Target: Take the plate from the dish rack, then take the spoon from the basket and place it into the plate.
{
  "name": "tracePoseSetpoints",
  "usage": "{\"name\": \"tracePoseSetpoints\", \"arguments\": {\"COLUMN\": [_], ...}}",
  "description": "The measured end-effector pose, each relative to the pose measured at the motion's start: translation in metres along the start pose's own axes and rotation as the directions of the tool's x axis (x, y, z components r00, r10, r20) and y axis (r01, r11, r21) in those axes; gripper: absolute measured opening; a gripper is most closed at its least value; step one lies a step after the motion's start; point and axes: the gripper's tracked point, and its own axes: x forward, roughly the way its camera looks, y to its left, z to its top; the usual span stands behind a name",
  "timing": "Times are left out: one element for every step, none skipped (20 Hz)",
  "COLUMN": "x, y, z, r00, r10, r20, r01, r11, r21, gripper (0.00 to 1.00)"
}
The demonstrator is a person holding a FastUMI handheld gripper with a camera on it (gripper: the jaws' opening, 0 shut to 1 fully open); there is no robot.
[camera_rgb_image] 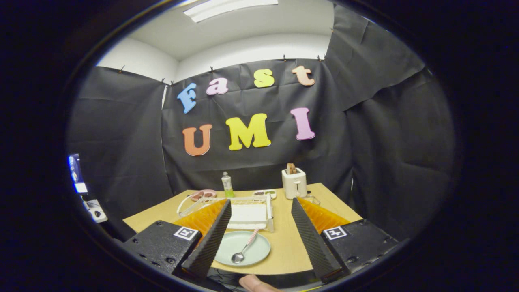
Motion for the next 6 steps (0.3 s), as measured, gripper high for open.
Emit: {"name": "tracePoseSetpoints", "arguments": {"x": [-0.0007,-0.0019,-0.0033,-0.0047,-0.0061,-0.0072], "y": [0.0017,0.0041,0.0060,0.0075,0.0089,0.0101], "z": [0.0004,-0.0004,0.0000,0.0002,0.0013,0.0010], "r00": [1.000,1.000,1.000,1.000,1.000,1.000], "r10": [0.004,0.008,0.011,0.016,0.018,0.018], "r20": [0.001,0.002,0.004,0.007,0.010,0.013], "r01": [-0.004,-0.008,-0.011,-0.016,-0.018,-0.017], "r11": [1.000,1.000,1.000,1.000,0.999,0.999], "r21": [-0.006,-0.010,-0.016,-0.024,-0.031,-0.035], "gripper": [0.97,0.97,0.97,0.97,0.97,0.97]}}
